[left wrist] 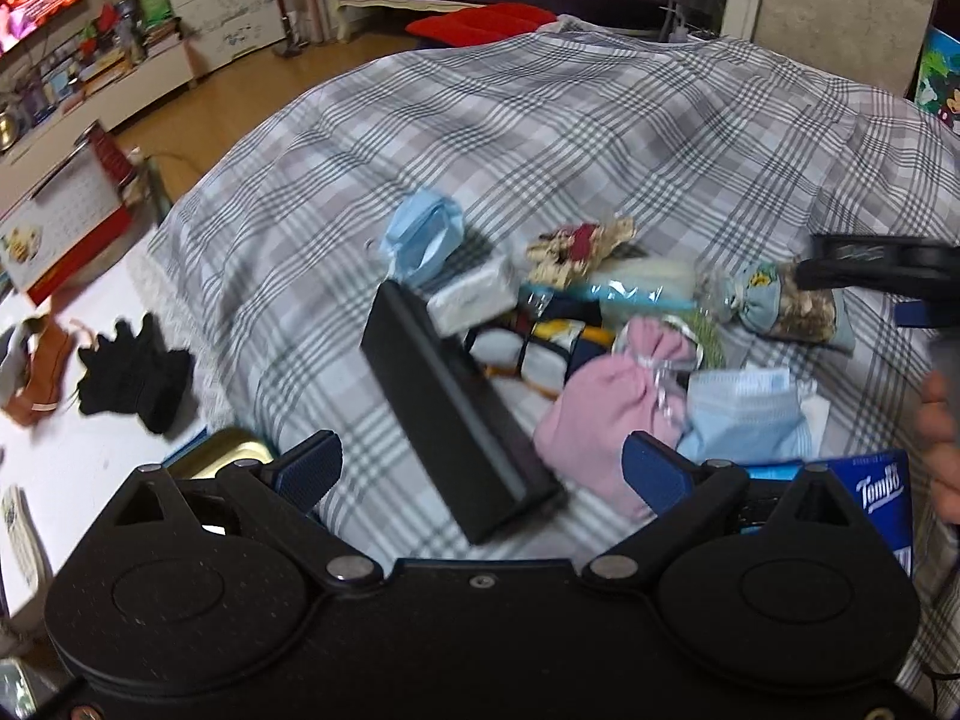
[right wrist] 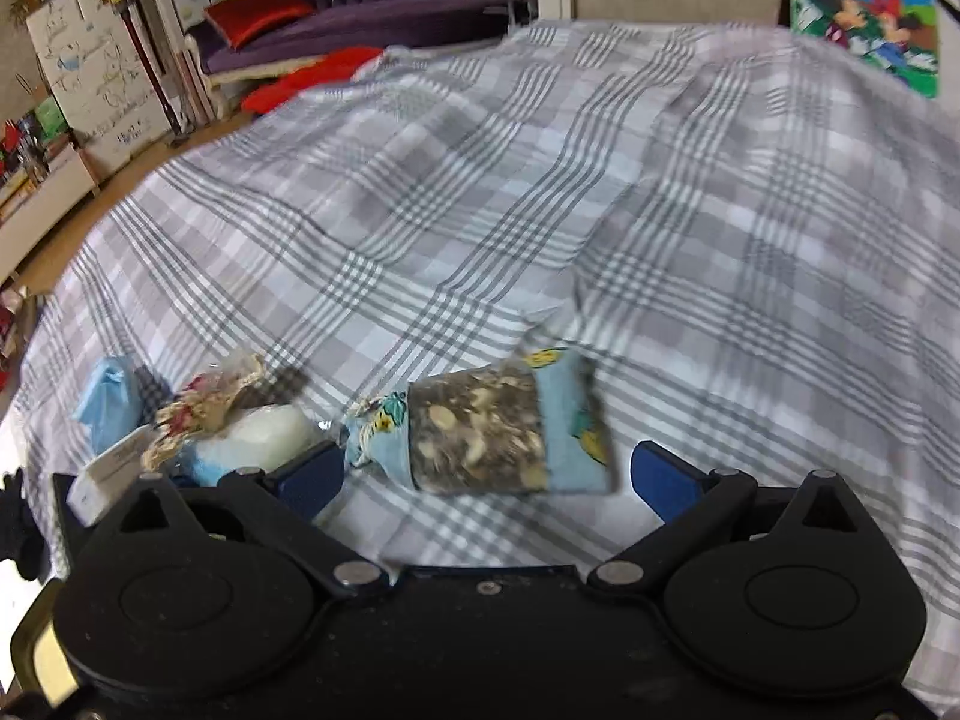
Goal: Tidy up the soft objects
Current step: 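Reach the right tool to the bed and grasp the blue-printed seed sachet, then grasp the pink drawstring pouch with the left tool while the right tool holds the sachet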
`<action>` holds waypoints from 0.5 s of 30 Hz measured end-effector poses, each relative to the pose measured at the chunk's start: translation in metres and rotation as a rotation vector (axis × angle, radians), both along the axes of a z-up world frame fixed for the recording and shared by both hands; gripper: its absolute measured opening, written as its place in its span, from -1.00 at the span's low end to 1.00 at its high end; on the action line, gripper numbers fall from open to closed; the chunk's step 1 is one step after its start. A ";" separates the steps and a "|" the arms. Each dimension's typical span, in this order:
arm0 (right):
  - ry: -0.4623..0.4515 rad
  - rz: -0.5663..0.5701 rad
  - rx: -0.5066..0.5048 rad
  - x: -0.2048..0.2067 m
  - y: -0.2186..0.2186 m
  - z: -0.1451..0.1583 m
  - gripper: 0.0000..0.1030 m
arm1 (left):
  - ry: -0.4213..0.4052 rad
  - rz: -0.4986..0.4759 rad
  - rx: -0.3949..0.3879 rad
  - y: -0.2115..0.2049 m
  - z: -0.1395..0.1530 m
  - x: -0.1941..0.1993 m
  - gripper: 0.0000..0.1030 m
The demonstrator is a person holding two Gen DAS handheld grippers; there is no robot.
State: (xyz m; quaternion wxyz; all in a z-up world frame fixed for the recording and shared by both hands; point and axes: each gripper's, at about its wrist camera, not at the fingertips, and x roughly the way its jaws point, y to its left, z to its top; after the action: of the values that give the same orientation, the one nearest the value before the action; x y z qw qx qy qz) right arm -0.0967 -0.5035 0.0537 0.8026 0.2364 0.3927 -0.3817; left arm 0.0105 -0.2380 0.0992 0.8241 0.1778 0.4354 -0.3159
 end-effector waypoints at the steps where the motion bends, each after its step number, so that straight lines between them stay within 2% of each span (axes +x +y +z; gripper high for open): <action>1: 0.015 0.001 0.012 0.008 -0.005 -0.007 0.99 | 0.003 -0.005 -0.001 -0.004 0.001 0.004 0.89; 7: 0.105 -0.051 0.041 0.042 -0.026 -0.046 0.99 | -0.028 -0.025 0.007 -0.020 0.006 0.019 0.89; 15: 0.054 -0.092 0.049 0.050 -0.030 -0.055 1.00 | 0.050 -0.063 0.002 -0.029 -0.008 0.022 0.89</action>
State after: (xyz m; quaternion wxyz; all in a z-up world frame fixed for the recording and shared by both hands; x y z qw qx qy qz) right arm -0.0466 -0.5336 -0.0013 0.7672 0.2632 0.4123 -0.4148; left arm 0.0328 -0.2675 0.0915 0.8024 0.1843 0.4502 -0.3458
